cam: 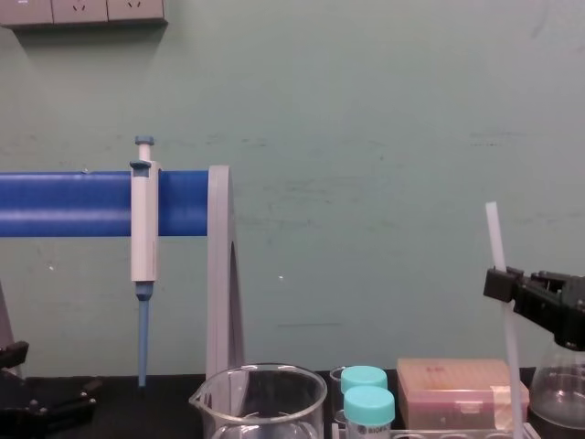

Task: Pick up the stirring rod with one hand, then place it down.

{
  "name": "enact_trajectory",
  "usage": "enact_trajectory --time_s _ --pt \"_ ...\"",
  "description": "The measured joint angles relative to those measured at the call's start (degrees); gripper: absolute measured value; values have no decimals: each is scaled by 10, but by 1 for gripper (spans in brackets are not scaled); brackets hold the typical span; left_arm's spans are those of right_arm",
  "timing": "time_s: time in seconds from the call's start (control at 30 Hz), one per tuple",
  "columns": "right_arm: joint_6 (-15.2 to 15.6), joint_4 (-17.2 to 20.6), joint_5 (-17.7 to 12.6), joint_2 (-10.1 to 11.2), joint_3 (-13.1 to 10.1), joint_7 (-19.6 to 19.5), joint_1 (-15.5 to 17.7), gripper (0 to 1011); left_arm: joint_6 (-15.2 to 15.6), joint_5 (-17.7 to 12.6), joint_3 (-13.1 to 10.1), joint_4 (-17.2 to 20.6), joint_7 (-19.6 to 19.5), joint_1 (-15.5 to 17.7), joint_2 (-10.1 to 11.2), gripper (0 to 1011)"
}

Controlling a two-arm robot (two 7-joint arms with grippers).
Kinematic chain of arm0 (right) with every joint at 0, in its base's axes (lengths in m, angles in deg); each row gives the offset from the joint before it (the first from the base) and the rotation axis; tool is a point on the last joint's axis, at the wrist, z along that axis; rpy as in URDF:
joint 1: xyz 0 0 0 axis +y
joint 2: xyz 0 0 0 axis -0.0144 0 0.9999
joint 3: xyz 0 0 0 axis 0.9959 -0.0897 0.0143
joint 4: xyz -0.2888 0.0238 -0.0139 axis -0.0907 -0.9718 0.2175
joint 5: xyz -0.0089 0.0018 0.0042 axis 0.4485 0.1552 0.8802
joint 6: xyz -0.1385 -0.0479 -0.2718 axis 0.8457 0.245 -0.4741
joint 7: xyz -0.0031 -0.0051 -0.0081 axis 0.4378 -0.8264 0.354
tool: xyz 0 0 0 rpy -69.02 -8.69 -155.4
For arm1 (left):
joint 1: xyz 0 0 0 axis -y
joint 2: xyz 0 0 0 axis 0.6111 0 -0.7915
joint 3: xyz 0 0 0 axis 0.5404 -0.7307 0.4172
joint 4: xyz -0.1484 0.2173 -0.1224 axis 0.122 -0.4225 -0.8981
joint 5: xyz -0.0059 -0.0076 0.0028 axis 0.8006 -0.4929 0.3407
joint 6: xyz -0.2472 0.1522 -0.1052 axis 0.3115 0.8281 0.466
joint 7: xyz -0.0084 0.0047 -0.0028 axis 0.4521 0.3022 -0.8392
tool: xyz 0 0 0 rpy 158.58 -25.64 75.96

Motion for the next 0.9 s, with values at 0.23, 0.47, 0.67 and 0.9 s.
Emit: enact_trajectory --time_s 0.23,0.47,0.67,0.9 --pt "5 -16 5 -7 5 -1 -4 69 0 0 0 0 0 0 0 1000" --pt "10 -25 6 -14 8 -5 -5 69 0 0 0 0 0 0 0 1000" --pt "13 -34 10 -18 12 -6 -8 69 0 0 0 0 0 0 0 1000" --pt "16 -45 16 -22 16 -7 -12 69 0 0 0 0 0 0 0 1000"
